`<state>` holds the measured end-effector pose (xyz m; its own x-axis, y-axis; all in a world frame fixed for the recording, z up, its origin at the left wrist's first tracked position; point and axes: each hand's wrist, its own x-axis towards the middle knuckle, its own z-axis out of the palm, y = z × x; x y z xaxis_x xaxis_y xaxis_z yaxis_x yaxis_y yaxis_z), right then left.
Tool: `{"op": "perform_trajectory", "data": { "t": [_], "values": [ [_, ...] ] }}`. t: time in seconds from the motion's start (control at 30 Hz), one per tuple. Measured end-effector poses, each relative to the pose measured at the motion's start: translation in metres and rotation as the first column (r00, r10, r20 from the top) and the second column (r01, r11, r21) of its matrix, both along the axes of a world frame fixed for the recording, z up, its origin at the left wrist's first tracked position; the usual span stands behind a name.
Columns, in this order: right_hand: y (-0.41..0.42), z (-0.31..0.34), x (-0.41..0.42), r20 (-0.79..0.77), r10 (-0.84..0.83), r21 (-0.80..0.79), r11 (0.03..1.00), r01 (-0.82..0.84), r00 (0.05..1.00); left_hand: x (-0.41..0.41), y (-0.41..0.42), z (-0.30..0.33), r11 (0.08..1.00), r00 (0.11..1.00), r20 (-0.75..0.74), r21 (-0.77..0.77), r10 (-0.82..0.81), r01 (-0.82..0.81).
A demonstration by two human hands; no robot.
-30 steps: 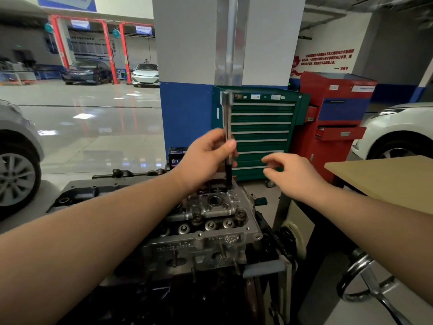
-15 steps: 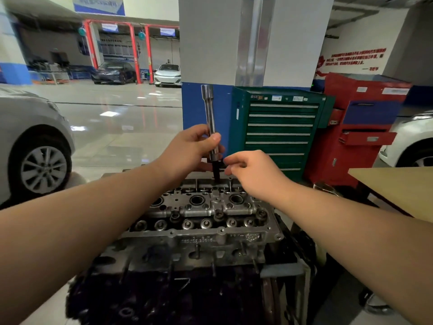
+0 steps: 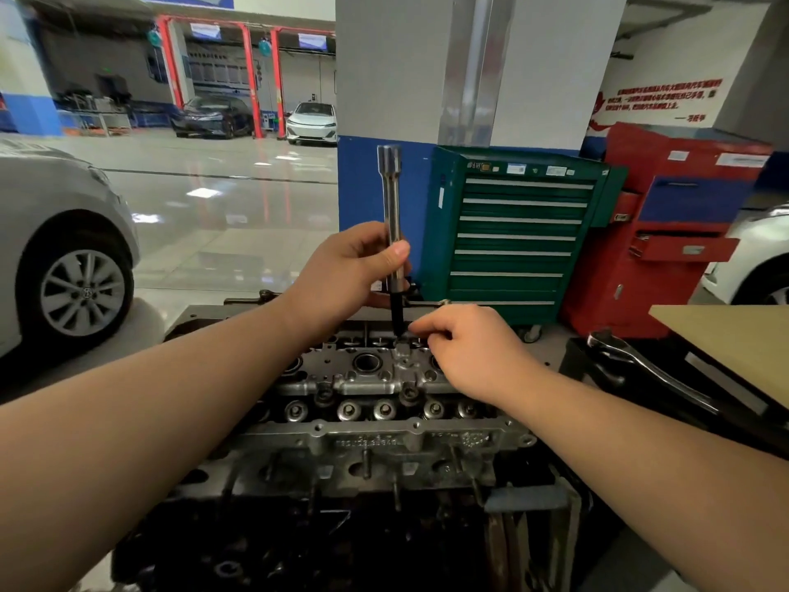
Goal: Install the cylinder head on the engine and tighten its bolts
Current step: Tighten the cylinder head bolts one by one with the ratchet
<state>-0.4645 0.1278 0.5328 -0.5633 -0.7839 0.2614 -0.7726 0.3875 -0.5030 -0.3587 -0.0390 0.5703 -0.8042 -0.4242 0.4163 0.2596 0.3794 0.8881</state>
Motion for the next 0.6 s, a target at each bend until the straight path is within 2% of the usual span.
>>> {"op": "perform_trajectory", "data": {
  "t": [0.1,0.33,0.6],
  "values": [
    [-0.002,0.001,0.002,-0.060,0.039,0.080,0.996,-0.035,0.997,0.001,0.000,0.003,0.999,0.999,-0.038,0.051,-0.017,0.019],
    [-0.001,0.005,0.005,-0.060,0.007,0.099,0.995,-0.001,0.998,0.003,-0.005,-0.007,0.996,0.998,-0.041,0.067,-0.055,0.057],
    [0.000,0.006,0.007,-0.036,-0.027,0.083,0.996,0.030,0.999,0.001,0.002,-0.007,0.994,0.993,-0.047,-0.017,-0.104,0.103]
  ]
}}
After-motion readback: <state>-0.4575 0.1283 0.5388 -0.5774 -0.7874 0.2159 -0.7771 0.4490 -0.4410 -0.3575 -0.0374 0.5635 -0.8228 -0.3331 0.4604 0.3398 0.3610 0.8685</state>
